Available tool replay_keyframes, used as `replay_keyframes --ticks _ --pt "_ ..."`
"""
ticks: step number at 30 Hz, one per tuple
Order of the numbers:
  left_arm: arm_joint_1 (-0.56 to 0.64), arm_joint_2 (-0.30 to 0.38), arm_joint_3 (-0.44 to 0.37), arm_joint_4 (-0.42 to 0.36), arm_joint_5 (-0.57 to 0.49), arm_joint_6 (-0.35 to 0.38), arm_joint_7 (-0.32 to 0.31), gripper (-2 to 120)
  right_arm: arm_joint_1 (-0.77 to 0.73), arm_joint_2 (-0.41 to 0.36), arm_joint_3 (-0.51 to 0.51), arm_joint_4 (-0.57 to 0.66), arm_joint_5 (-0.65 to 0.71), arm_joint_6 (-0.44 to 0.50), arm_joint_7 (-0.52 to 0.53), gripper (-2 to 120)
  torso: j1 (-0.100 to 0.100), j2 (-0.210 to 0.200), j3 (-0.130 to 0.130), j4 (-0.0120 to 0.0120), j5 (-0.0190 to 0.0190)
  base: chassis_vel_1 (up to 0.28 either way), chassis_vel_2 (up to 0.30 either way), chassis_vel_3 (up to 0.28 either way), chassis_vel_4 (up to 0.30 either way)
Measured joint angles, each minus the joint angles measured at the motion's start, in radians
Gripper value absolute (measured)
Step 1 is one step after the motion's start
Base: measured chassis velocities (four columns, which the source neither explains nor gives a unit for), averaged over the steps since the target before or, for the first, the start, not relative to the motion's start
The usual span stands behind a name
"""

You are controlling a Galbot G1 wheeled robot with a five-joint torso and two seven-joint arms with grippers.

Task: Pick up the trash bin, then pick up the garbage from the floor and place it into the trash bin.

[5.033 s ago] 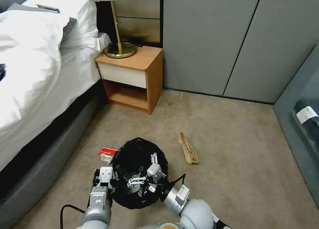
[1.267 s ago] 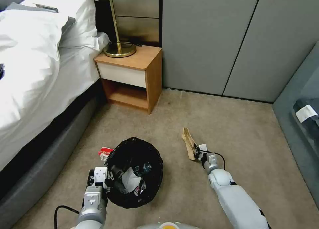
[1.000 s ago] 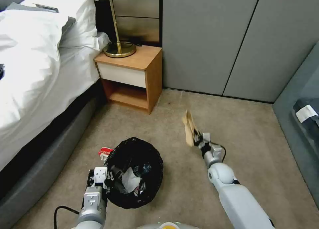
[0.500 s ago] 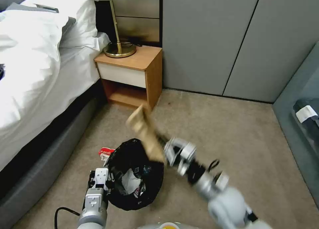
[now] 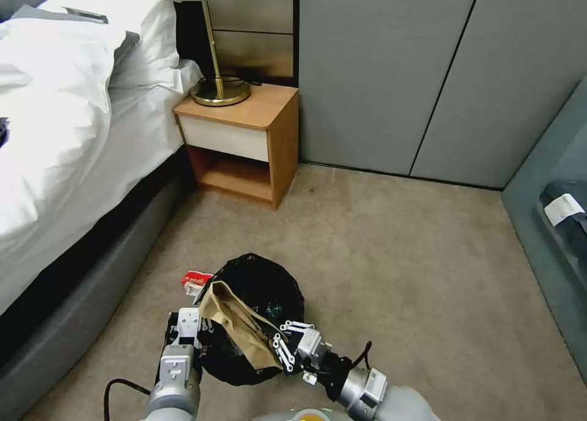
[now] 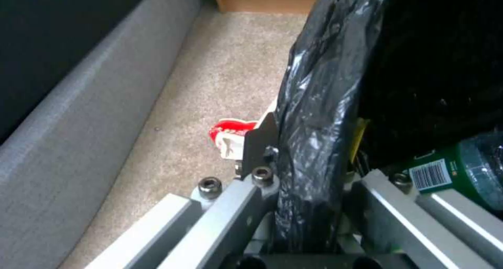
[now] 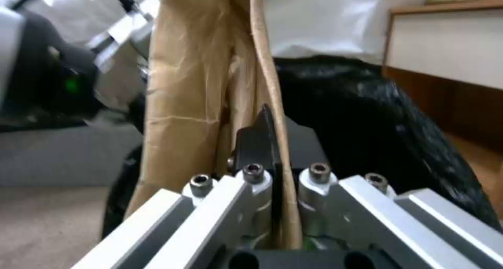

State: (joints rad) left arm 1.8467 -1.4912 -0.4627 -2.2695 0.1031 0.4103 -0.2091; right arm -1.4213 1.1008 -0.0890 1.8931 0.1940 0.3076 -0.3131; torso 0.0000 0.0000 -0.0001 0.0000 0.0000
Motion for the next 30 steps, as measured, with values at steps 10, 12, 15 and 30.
replay_keyframes --ticks 10,12,15,30 --pt "0.002 0.0 0.009 0.001 0.004 0.0 0.001 1 0.059 0.015 -0.024 -0.033 0.004 -0.046 0.049 0 0.0 0.0 0.0 0.0 0.0 0.0 0.0 0.0 0.0" --pt "0.003 0.0 0.009 0.001 0.004 0.0 0.001 1 0.069 0.01 -0.032 -0.034 0.004 -0.057 0.059 0 0.0 0.0 0.0 0.0 0.0 0.0 0.0 0.0 0.0" --pt "0.005 0.001 0.009 0.001 0.005 0.0 0.001 1 0.086 -0.009 -0.044 -0.034 0.004 -0.082 0.076 4 0.0 0.0 0.0 0.0 0.0 0.0 0.0 0.0 0.0" --pt "0.004 0.001 0.016 -0.001 0.01 -0.001 0.001 1 0.109 -0.07 -0.054 0.002 0.021 -0.117 0.106 60 0.0 0.0 0.0 0.0 0.0001 0.0 0.0 0.0 0.0"
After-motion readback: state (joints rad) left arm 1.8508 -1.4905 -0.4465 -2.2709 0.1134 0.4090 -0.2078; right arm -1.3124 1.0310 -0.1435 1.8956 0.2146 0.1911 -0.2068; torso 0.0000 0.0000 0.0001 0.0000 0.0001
